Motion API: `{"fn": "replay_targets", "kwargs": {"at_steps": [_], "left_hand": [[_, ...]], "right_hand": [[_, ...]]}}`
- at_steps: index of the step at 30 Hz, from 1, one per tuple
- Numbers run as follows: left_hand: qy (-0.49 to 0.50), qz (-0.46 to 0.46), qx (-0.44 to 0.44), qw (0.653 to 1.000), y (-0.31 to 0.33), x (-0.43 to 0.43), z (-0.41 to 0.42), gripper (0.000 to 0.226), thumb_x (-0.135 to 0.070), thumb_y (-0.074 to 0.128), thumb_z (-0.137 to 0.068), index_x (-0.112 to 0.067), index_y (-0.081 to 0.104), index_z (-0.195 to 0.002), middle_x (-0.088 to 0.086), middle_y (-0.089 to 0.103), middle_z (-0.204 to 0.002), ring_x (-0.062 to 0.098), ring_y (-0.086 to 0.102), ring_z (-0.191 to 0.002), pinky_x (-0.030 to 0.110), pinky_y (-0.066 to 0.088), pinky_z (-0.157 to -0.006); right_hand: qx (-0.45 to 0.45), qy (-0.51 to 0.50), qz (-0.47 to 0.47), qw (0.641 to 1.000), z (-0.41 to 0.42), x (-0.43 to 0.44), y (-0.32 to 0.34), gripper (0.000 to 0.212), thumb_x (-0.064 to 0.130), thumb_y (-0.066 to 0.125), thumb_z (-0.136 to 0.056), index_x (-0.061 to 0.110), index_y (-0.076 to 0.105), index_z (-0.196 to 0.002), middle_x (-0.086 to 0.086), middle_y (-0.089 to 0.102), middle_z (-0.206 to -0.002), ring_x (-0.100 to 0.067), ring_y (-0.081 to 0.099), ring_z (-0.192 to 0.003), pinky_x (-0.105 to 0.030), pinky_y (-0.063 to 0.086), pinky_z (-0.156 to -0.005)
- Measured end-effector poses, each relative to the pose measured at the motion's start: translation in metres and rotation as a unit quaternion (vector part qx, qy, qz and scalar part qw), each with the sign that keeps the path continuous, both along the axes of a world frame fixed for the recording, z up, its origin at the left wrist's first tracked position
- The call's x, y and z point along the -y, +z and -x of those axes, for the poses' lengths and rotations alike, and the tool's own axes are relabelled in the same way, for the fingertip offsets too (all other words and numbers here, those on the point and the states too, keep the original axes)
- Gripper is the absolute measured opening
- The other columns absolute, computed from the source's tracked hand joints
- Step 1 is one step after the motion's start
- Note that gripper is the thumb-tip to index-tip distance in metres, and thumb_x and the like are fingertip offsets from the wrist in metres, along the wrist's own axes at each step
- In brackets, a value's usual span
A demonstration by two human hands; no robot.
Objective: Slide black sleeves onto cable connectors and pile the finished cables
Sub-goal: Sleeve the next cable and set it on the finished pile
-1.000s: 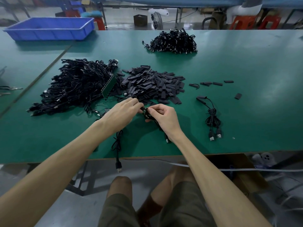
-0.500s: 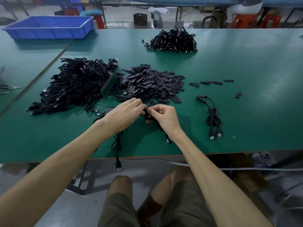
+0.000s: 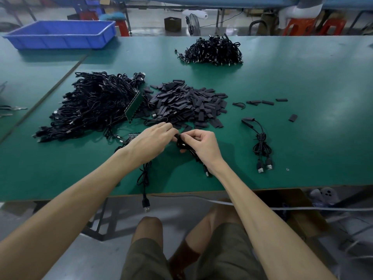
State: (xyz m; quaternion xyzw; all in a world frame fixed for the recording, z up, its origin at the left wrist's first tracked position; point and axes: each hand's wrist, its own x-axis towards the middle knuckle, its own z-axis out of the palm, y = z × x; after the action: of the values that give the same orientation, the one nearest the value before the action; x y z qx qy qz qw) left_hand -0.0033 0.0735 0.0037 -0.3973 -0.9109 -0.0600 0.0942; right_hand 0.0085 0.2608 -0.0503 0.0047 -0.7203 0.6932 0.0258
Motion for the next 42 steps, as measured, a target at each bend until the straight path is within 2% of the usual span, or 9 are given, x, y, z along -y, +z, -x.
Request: {"fn": "replay_targets", "kwargs": {"at_steps": [6,11,17,23,30,33,36,39,42], "left_hand": [[0.026,-0.015,0.06,0.998,-0.005,0.0,0.003,0.038,0.016,0.05,-0.09,0.002,0.06,-0.124,0.013,0.058,-0.107,0.028,0.057,-0.107,0.033,0.048,-0.09],[0.007,-0.011,0.041,0.999,-0.007,0.0,0.006,0.026,0.004,0.053,-0.098,-0.001,0.062,-0.122,0.01,0.058,-0.103,0.026,0.057,-0.104,0.028,0.043,-0.086],[-0.011,-0.018,0.0,1.0,-0.005,0.0,0.003,0.026,0.011,0.057,-0.09,0.004,0.064,-0.114,0.013,0.063,-0.099,0.031,0.062,-0.098,0.036,0.049,-0.087],[-0.011,-0.011,-0.016,1.0,-0.011,0.001,0.006,0.018,0.008,0.058,-0.092,0.002,0.062,-0.108,0.011,0.062,-0.098,0.029,0.063,-0.097,0.036,0.05,-0.086],[0.016,0.042,-0.016,0.999,-0.018,0.001,0.007,0.028,0.01,0.059,-0.087,-0.003,0.058,-0.111,0.009,0.059,-0.103,0.027,0.061,-0.099,0.033,0.049,-0.086],[0.026,0.044,-0.014,0.999,-0.017,-0.002,0.008,0.027,0.009,0.058,-0.087,-0.005,0.056,-0.11,0.007,0.059,-0.103,0.024,0.061,-0.098,0.032,0.048,-0.086],[0.042,0.066,-0.012,0.997,-0.012,-0.003,0.014,0.02,0.007,0.052,-0.091,-0.009,0.051,-0.103,0.002,0.056,-0.093,0.021,0.057,-0.084,0.026,0.035,-0.075],[0.075,0.054,0.059,0.994,-0.007,0.002,0.021,0.03,0.008,0.053,-0.087,-0.013,0.045,-0.106,-0.009,0.054,-0.078,0.017,0.052,-0.069,0.03,0.032,-0.06],[0.13,-0.012,0.174,0.976,-0.001,0.01,0.03,0.026,0.002,0.053,-0.091,-0.02,0.047,-0.102,-0.021,0.05,-0.066,-0.002,0.051,-0.061,0.026,0.037,-0.052]], "right_hand": [[0.004,0.008,-0.018,1.0,0.0,-0.001,0.0,0.01,0.007,0.074,-0.094,-0.002,0.078,-0.097,-0.017,0.079,-0.085,-0.031,0.076,-0.074,-0.046,0.064,-0.079],[0.005,0.015,-0.014,1.0,0.001,-0.002,-0.001,0.011,0.006,0.075,-0.093,-0.003,0.077,-0.098,-0.018,0.079,-0.086,-0.029,0.076,-0.072,-0.044,0.064,-0.077],[0.004,0.029,0.021,0.999,-0.001,-0.003,0.002,0.011,0.005,0.073,-0.095,-0.005,0.076,-0.098,-0.014,0.078,-0.084,-0.02,0.075,-0.068,-0.025,0.059,-0.065],[0.004,0.025,0.005,1.0,0.0,-0.004,0.002,0.014,0.01,0.074,-0.095,-0.003,0.076,-0.1,-0.018,0.079,-0.091,-0.023,0.075,-0.074,-0.036,0.063,-0.079],[-0.005,0.032,-0.03,0.999,-0.002,-0.002,0.003,0.007,0.011,0.071,-0.098,0.006,0.075,-0.094,-0.007,0.078,-0.085,-0.016,0.075,-0.071,-0.026,0.06,-0.062],[-0.007,0.024,-0.035,0.999,-0.002,-0.001,0.003,0.01,0.014,0.07,-0.099,0.006,0.076,-0.096,-0.006,0.078,-0.086,-0.016,0.075,-0.071,-0.026,0.059,-0.065],[-0.006,0.016,-0.051,0.999,0.0,0.0,0.003,0.017,0.026,0.073,-0.097,0.009,0.077,-0.096,-0.002,0.079,-0.086,-0.018,0.075,-0.07,-0.025,0.056,-0.067],[0.006,0.063,-0.061,0.996,0.001,0.001,0.003,0.021,0.03,0.087,-0.084,0.019,0.076,-0.098,0.002,0.079,-0.091,-0.015,0.075,-0.079,-0.033,0.061,-0.075],[-0.01,0.077,-0.123,0.989,0.002,0.001,0.003,0.025,0.033,0.089,-0.08,0.025,0.077,-0.1,0.007,0.078,-0.093,-0.012,0.074,-0.087,-0.039,0.06,-0.087]]}}
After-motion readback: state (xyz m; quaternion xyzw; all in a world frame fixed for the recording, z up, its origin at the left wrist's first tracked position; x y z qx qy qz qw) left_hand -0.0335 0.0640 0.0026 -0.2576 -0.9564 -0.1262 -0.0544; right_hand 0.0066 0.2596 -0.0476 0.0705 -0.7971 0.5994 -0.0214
